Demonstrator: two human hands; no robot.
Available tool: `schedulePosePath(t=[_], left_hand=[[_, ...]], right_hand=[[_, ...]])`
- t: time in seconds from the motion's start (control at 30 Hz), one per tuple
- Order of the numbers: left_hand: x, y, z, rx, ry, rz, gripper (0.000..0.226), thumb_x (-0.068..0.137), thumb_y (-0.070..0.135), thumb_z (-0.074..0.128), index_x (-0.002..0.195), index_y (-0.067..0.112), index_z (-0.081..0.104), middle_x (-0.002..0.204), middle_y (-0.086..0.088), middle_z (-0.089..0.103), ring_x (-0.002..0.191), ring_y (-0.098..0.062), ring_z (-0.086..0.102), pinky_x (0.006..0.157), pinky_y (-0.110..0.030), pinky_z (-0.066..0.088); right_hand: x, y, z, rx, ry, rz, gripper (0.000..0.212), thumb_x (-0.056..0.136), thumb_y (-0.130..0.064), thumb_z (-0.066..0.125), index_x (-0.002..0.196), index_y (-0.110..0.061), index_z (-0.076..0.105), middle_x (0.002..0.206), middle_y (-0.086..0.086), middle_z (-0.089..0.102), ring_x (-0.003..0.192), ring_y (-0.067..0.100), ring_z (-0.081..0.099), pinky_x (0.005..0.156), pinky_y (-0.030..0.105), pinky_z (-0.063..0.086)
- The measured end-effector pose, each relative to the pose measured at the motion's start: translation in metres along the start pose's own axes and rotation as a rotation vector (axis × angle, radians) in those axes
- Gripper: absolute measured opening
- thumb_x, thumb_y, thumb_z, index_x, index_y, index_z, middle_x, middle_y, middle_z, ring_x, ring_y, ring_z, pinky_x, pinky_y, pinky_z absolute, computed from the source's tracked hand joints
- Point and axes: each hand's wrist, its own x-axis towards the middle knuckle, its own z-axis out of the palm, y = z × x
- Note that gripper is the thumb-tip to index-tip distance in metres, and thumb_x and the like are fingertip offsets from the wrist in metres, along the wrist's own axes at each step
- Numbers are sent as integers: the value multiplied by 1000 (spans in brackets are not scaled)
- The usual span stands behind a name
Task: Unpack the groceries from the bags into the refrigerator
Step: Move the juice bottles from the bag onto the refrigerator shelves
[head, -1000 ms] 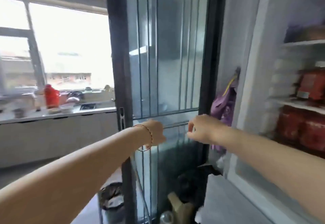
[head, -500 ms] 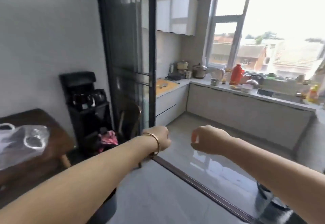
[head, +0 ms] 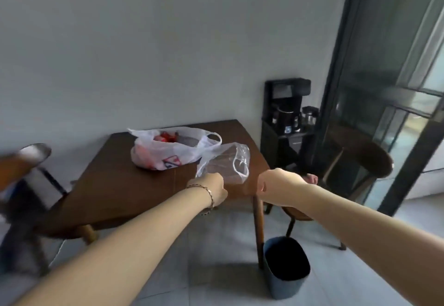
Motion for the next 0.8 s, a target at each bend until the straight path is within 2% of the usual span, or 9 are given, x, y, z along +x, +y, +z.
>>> schedulePosePath(t=[0.23, 0.37, 0.5, 0.6, 0.7, 0.77, 0.8], left_hand=[[123, -113, -20, -50, 4, -183, 28, 95, 29, 40, 107, 17, 62, 105, -7, 65, 95, -26, 62, 79, -32, 48], [184, -171, -27, -109, 36, -281, 29, 95, 28, 36, 99, 19, 63, 95, -3, 65, 90, -23, 63, 85, -35, 52], [233, -234, -24, -149, 50, -337, 27, 96, 29, 37, 101, 22, 62, 98, 0, 68, 91, -23, 64, 86, -35, 52], [270, -280, -23, -170, 119, -342, 22, 98, 30, 38, 103, 19, 56, 99, -1, 66, 90, -23, 63, 81, -33, 52], [316, -325, -29, -196, 238, -313, 25, 97, 23, 40, 120, 19, 51, 112, -3, 60, 98, -22, 61, 71, -28, 47], [350, -355, -34, -176, 314, -246, 35, 95, 22, 44, 130, 20, 47, 128, -3, 50, 108, -22, 56, 74, -27, 47], [367, -369, -36, -147, 320, -204, 38, 94, 22, 45, 132, 21, 45, 133, -4, 45, 112, -22, 53, 77, -28, 47]], right_hand=[[191, -58, 8, -71, -106, -211, 27, 94, -26, 47, 112, -12, 61, 113, 9, 63, 105, 28, 59, 78, 32, 43], [284, -93, 14, -86, -91, -299, 26, 94, -26, 47, 112, -14, 61, 112, 6, 63, 104, 25, 60, 80, 31, 45], [362, -135, 27, -30, -48, -297, 26, 95, -22, 40, 112, -15, 59, 108, 5, 64, 87, 23, 59, 62, 23, 40], [417, -164, 41, -26, -33, -266, 27, 95, -20, 40, 113, -16, 60, 108, 6, 64, 91, 25, 62, 69, 27, 46], [469, -190, 59, 48, -7, -194, 27, 96, -21, 40, 108, -17, 63, 103, 4, 67, 87, 22, 63, 65, 25, 44], [502, -207, 71, 156, 7, -138, 26, 97, -24, 41, 109, -18, 63, 108, 2, 66, 87, 19, 62, 69, 23, 48], [518, -215, 77, 207, 20, -121, 25, 97, -25, 43, 111, -19, 63, 114, 1, 64, 93, 18, 61, 76, 23, 50]])
